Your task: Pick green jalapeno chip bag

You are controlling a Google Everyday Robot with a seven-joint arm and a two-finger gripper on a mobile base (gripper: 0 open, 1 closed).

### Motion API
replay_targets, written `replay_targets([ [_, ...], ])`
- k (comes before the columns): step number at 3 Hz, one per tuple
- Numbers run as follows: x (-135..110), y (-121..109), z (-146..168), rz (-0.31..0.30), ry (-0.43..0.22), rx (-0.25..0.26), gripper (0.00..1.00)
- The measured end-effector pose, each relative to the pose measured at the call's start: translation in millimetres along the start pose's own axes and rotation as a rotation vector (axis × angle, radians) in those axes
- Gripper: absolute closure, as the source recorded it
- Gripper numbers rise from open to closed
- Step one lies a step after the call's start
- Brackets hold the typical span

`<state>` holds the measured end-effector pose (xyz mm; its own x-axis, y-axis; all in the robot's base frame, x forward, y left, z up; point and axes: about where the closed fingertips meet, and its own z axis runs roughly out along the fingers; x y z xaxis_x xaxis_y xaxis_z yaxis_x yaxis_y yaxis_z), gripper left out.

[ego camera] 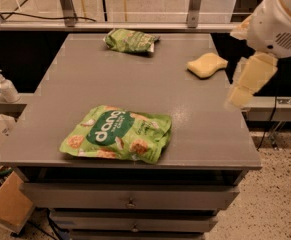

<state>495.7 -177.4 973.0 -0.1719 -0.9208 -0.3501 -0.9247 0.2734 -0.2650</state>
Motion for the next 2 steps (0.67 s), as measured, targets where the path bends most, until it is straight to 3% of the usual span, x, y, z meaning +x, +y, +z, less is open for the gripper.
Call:
replay_targets([
  [2,-77,-48,42,-0.026,-0.198,0.049,0.0],
])
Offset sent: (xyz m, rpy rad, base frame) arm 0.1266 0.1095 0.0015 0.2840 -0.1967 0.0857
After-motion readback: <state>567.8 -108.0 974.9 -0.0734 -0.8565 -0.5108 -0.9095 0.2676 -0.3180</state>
